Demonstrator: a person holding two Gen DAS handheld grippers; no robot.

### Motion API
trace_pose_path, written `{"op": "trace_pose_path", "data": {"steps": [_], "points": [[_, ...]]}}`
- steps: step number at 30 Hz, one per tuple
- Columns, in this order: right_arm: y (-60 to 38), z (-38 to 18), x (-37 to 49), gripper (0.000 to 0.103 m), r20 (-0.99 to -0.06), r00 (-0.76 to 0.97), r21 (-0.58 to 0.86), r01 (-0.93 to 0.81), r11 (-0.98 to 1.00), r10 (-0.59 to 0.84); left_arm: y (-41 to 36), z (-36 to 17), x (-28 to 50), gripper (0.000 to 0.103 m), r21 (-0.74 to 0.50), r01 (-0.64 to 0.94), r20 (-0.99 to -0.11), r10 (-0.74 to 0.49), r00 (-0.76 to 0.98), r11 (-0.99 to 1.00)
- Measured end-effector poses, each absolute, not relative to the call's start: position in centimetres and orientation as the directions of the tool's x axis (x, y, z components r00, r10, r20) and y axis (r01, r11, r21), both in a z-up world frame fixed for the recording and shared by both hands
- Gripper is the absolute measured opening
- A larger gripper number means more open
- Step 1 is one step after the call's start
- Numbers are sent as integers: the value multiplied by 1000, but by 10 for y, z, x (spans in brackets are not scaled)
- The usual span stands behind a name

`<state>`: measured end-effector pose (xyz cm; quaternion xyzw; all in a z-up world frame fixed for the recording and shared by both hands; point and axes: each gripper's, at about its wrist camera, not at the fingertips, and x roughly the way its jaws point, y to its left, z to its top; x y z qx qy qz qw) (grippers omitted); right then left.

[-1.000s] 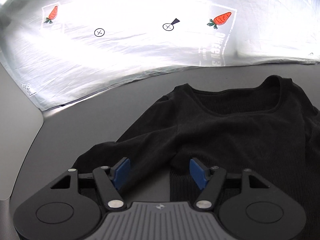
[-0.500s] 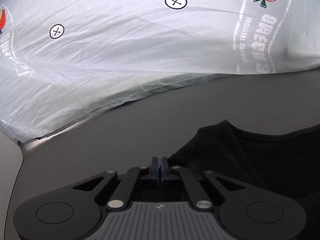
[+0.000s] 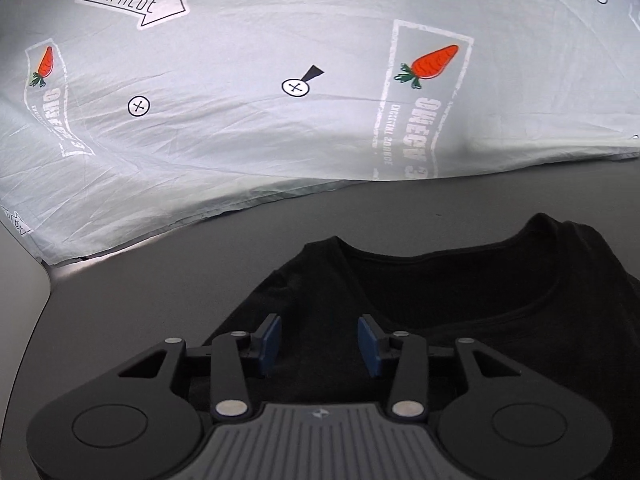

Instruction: Fold clothes

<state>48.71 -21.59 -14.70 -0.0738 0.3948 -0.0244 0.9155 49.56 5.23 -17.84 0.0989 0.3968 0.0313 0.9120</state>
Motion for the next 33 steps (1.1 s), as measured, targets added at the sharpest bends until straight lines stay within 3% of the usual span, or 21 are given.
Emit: {"op": "trace_pose_path", "data": {"steps": [3, 10, 18, 19, 20, 21, 27, 30, 33], "points": [[-275, -153, 411, 55, -761, 612, -194, 106, 975, -218, 14, -186, 444, 49, 158, 99, -767, 59, 639, 982], [-416, -169, 290, 55, -815, 491, -46, 472, 880, -306, -57, -198, 357, 49, 103, 237, -840, -44, 542, 966], [-487, -195, 294, 55, -816, 546, 133, 494, 859, -188, -105, -186, 317, 49, 108, 243, -827, -48, 560, 964], [-491, -198, 299, 45, -819, 550, 153, 483, 862, -163, -109, -185, 314, 49, 105, 236, -826, -47, 561, 966], [-495, -200, 304, 18, -820, 555, 170, 471, 866, -141, -111, -184, 311, 49, 104, 229, -825, -45, 563, 968], [-496, -199, 307, 0, -818, 562, 180, 454, 873, -123, -114, -184, 309, 49, 102, 218, -825, -40, 564, 971], [-487, -122, 269, 1, -628, 758, 199, 373, 907, -174, -123, -178, 306, 49, 76, 130, -807, -15, 590, 989], [-485, -115, 244, 1, -634, 760, 230, 365, 902, -146, -124, -182, 306, 50, 79, 103, -814, 4, 581, 992], [-483, -151, 238, 5, -748, 637, 112, 399, 910, -187, -125, -187, 308, 50, 88, 89, -824, 22, 566, 992]]}}
